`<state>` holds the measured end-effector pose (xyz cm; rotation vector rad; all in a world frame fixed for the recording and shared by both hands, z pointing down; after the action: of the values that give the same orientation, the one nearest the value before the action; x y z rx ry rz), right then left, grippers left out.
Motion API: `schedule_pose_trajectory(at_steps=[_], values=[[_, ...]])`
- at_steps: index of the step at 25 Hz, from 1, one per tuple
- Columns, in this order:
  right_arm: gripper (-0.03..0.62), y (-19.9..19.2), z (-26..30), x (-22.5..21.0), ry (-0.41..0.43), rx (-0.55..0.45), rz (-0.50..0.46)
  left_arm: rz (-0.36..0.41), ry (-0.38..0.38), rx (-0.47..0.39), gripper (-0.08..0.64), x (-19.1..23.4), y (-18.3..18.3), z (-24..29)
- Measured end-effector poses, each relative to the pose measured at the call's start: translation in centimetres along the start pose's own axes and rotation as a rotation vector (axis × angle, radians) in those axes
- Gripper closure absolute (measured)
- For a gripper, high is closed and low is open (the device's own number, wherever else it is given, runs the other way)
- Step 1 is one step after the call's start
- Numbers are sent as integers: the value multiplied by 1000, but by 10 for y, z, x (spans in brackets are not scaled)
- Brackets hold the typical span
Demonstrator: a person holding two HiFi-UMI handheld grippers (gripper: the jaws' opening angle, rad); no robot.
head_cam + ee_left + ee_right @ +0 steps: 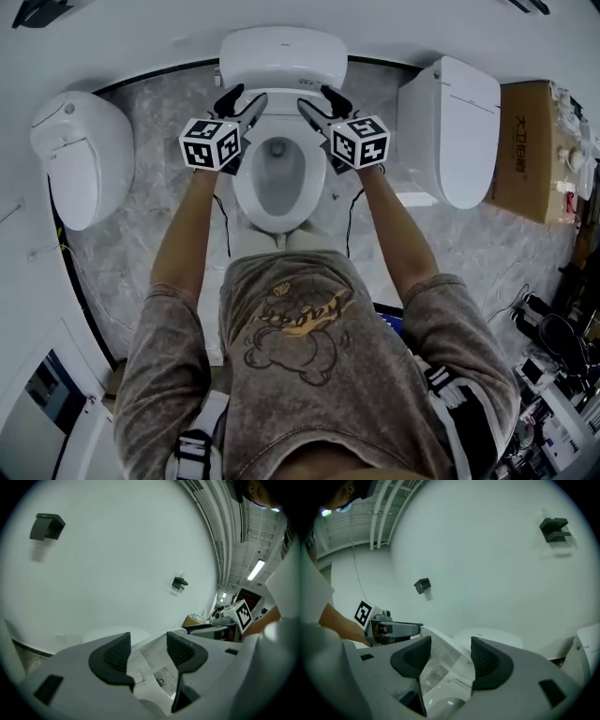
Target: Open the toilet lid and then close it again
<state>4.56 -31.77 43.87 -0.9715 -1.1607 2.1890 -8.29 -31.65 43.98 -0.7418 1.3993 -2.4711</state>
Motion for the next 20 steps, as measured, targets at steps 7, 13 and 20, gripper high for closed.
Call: schedule_pose_trajectory(at_steps=[7,13,20], values=[[327,-26,-22,31,-10,1,18,21,-33,11,321,-19,-28,-35],[325,-57,-41,65,-65,11,11,76,-65,26,321,-39,-62,-68],[326,-100,-67,98,-78,77,-20,126,-94,87,321,-63,-104,-100]])
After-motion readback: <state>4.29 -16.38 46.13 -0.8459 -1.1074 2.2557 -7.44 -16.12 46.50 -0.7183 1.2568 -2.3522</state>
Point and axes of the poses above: the fingertips, and each gripper's own axes: z forward along the fingers, x to its left, y out of its top, the point moved 1 cm from there along -z, backward along the fingers, and after that the axes turned 4 degrees about y, right-handed, at the moved point
